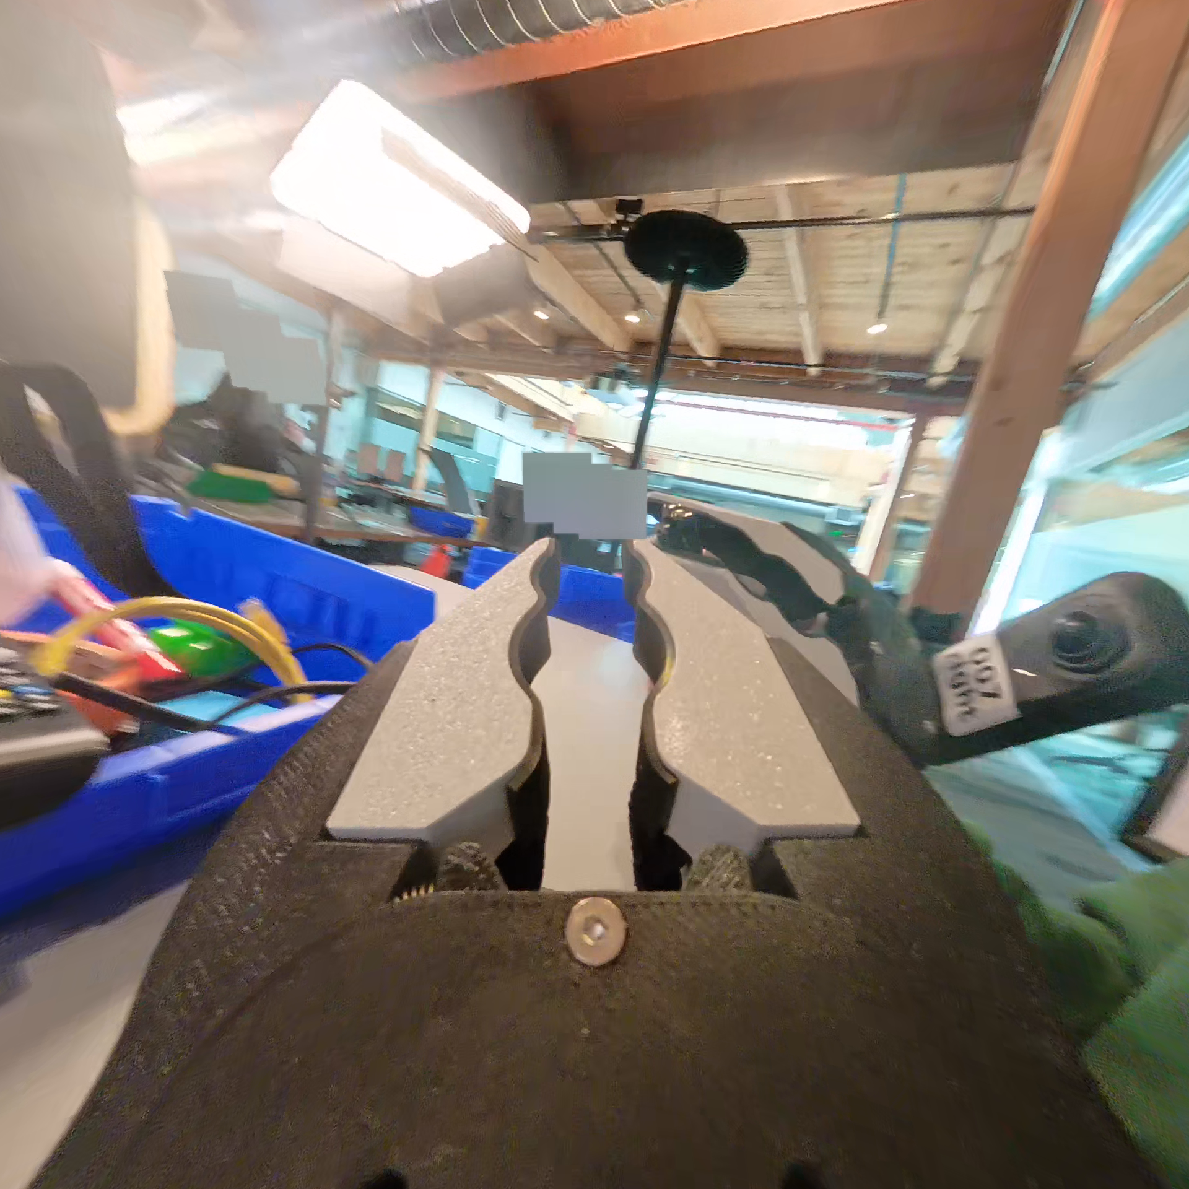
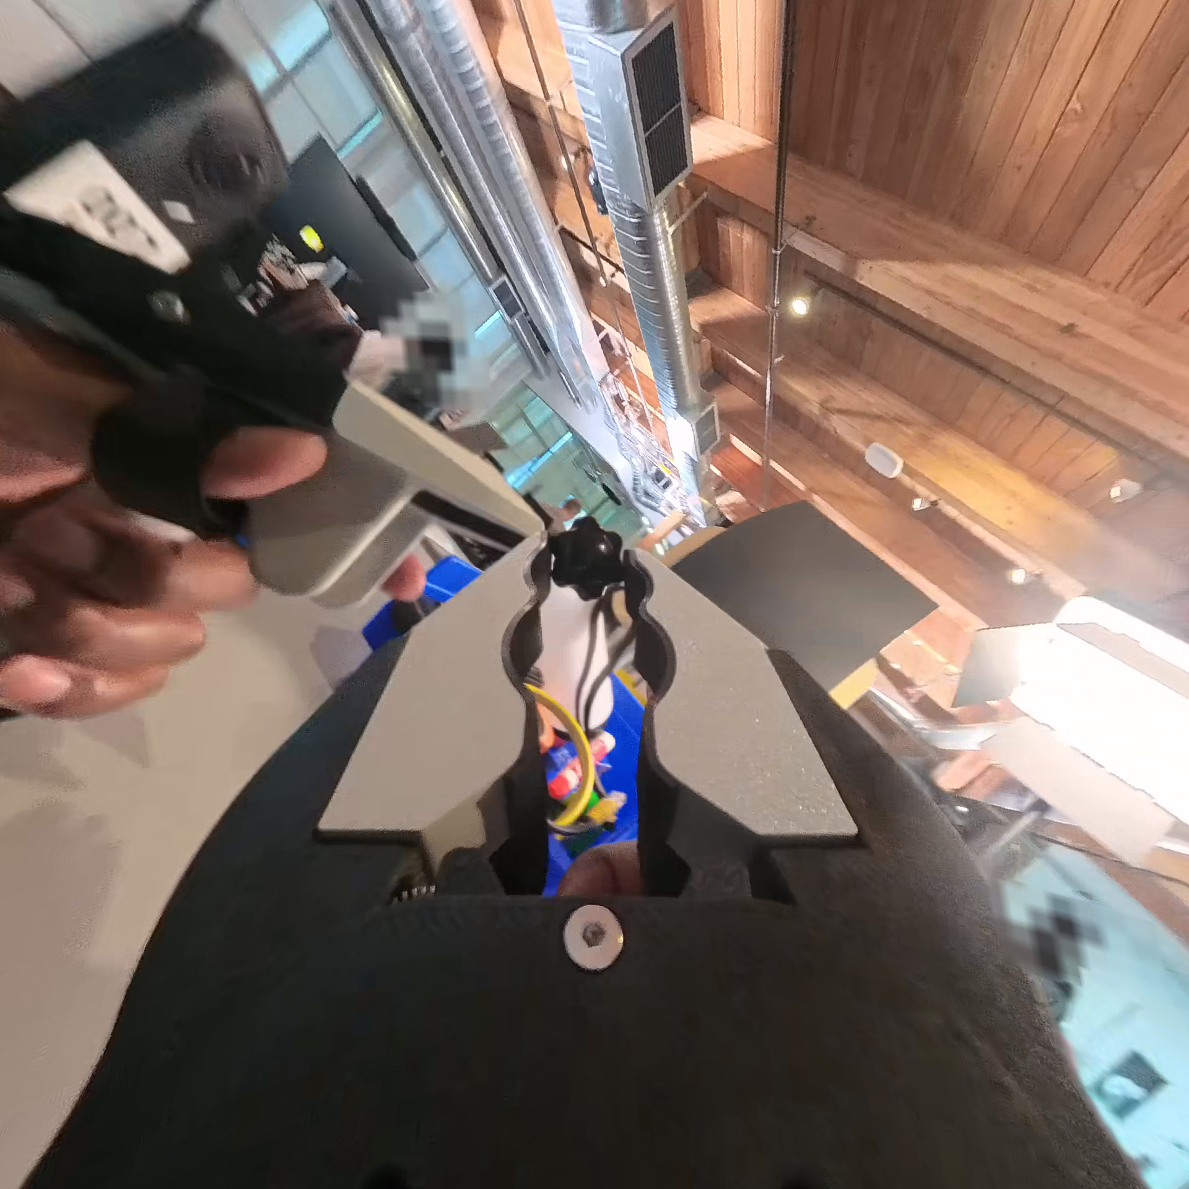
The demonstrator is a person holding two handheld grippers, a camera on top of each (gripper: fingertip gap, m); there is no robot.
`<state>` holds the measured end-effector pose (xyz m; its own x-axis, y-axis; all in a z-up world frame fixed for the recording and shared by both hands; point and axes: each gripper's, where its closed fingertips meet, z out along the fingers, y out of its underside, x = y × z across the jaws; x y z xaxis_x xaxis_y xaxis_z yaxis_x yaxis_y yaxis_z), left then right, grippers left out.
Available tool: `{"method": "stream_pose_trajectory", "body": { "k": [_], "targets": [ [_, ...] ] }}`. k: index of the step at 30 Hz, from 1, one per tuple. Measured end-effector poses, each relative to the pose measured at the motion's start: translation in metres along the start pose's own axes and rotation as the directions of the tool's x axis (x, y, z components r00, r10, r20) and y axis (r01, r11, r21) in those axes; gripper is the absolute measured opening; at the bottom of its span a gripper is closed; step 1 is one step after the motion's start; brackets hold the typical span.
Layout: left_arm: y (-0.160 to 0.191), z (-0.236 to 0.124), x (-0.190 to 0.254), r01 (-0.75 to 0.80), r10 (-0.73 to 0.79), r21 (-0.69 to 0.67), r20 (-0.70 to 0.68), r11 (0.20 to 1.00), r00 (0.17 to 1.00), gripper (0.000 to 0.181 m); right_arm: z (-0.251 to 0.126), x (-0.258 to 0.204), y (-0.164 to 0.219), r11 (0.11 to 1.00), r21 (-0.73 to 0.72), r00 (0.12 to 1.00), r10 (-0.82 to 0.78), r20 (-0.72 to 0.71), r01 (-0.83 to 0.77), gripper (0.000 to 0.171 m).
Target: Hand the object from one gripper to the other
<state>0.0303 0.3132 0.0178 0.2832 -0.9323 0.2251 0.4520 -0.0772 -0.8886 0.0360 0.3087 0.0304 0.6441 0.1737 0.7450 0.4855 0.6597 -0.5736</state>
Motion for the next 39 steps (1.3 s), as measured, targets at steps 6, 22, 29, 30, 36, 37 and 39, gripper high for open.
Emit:
{"method": "stream_pose_trajectory", "body": {
  "k": [6,22,29,30,36,37,39],
  "targets": [
    [0.002,0.002,0.014,0.322,-0.319,-0.021,-0.207,0.946,0.925,0.021,-0.005,-0.002,-0.019,0.979,0.099,0.982,0.172,0.083,-0.180,0.023],
    [-0.006,-0.004,0.039,0.591,-0.580,-0.134,-0.448,0.796,0.680,0.022,-0.009,-0.008,-0.030,0.967,0.147,0.972,0.191,0.134,-0.210,0.022],
    [-0.006,-0.005,0.041,0.626,-0.627,-0.182,-0.464,0.759,0.625,0.024,-0.010,-0.009,-0.032,0.967,0.159,0.974,0.179,0.135,-0.200,0.022],
    [-0.006,-0.006,0.042,0.629,-0.632,-0.189,-0.468,0.754,0.617,0.024,-0.010,-0.009,-0.033,0.966,0.161,0.974,0.180,0.136,-0.201,0.023],
    [-0.007,-0.008,0.046,0.631,-0.639,-0.213,-0.494,0.746,0.590,0.020,-0.008,-0.009,-0.029,0.969,0.140,0.973,0.185,0.136,-0.204,0.023],
    [-0.007,-0.008,0.045,0.631,-0.637,-0.208,-0.493,0.748,0.592,0.017,-0.008,-0.009,-0.029,0.969,0.139,0.972,0.186,0.141,-0.206,0.023],
    [-0.008,-0.009,0.043,0.640,-0.639,-0.197,-0.492,0.743,0.591,0.013,-0.008,-0.011,-0.029,0.968,0.137,0.970,0.188,0.151,-0.209,0.023]
  ]
}}
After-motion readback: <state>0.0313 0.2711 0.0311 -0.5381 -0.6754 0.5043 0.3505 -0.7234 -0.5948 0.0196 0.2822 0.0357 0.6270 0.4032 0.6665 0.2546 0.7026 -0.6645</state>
